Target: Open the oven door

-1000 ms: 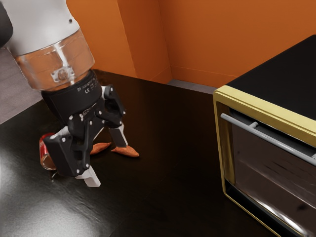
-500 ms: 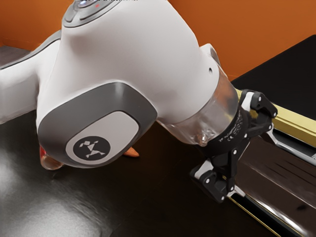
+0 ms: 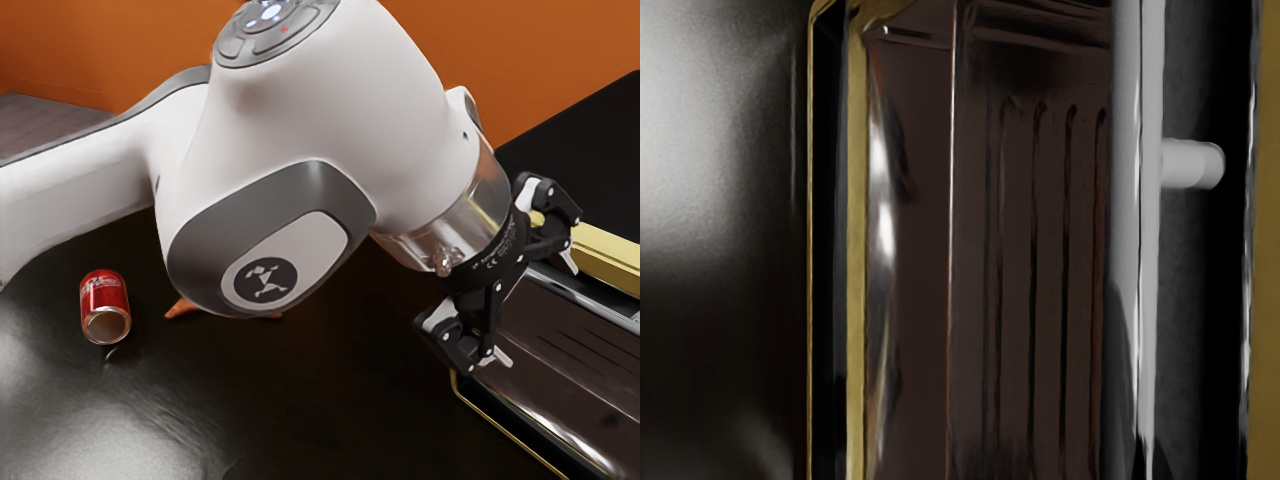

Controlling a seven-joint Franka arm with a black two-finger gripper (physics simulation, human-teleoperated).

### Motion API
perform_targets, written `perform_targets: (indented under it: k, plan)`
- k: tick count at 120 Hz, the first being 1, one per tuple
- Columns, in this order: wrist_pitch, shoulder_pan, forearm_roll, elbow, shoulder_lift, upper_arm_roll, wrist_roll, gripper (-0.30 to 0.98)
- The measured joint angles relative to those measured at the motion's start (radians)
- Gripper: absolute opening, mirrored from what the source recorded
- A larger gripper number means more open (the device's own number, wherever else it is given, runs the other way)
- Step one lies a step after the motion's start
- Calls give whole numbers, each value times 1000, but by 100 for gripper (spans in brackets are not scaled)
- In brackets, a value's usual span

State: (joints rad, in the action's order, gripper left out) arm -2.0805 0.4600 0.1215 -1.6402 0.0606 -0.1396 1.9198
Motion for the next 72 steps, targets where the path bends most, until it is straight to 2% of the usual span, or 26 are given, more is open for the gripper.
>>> perform_targets:
  k: [48,72]
  plan:
    - [-11,0,-71,-52,3,21,-47,68]
    - [-57,11,-79,-276,143,32,-61,68]
